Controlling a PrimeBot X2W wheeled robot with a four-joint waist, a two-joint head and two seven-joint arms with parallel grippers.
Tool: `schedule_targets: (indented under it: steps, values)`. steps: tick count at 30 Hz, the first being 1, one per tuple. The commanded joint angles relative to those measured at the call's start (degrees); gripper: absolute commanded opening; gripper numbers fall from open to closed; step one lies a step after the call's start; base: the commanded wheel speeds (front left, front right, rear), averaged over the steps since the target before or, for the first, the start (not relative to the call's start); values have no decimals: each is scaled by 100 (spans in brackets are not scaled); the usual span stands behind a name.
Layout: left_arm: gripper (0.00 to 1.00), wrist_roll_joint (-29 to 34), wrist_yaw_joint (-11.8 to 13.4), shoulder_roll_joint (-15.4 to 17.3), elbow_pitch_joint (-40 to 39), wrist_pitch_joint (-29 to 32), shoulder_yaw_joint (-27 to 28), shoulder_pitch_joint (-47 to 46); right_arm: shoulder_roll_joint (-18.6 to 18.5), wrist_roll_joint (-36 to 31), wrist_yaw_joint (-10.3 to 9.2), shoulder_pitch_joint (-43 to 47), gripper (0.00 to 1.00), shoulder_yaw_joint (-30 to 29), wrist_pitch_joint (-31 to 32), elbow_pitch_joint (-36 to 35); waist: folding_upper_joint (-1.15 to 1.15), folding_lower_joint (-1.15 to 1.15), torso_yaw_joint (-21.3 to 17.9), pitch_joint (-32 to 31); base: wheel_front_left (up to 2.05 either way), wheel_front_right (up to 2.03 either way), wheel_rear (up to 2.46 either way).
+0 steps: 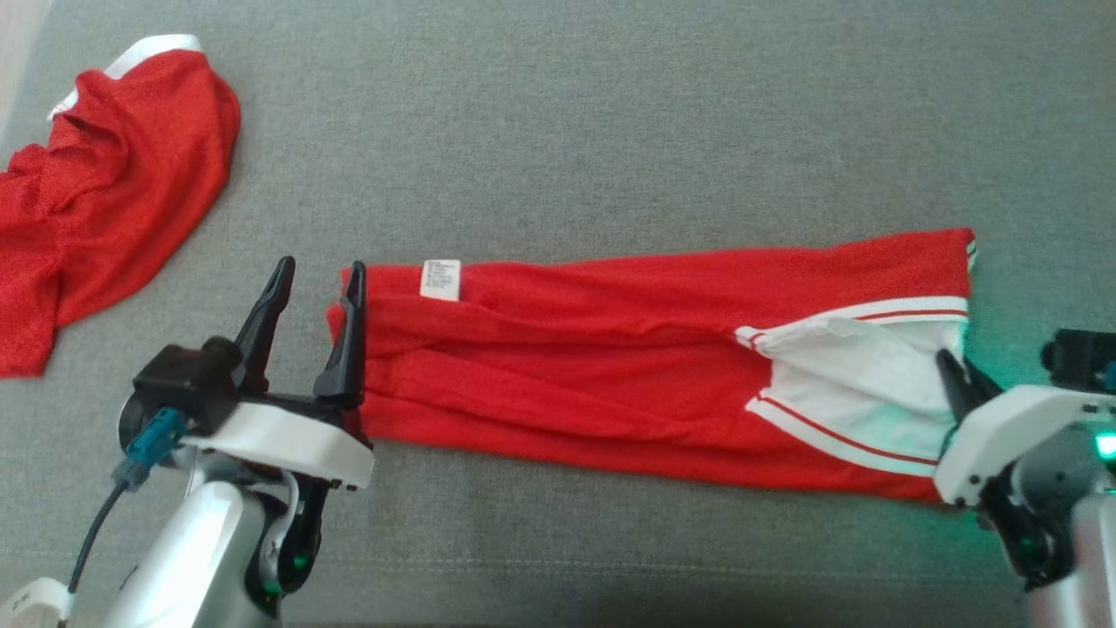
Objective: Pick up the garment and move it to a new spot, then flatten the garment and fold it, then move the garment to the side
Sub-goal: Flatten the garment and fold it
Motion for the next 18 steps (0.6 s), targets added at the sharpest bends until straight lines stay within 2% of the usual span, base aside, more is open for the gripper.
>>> schedule_targets:
  steps: [1,13,18]
  values:
    - [100,58,0,101,-161,-70,284,-134,-134,48,-4,20,0,-36,-33,-277,0,0,-25,-27,0,0,0]
    - [100,93,-27,48,-213,-71,383,-53,-624,91,-4,260,0,-966,195,-707,0,0,-114,-60,0,0,0]
    - [100,108,-41,29,-202,-71,425,-17,-651,190,-4,269,0,-925,315,-938,0,0,-156,-119,0,0,0]
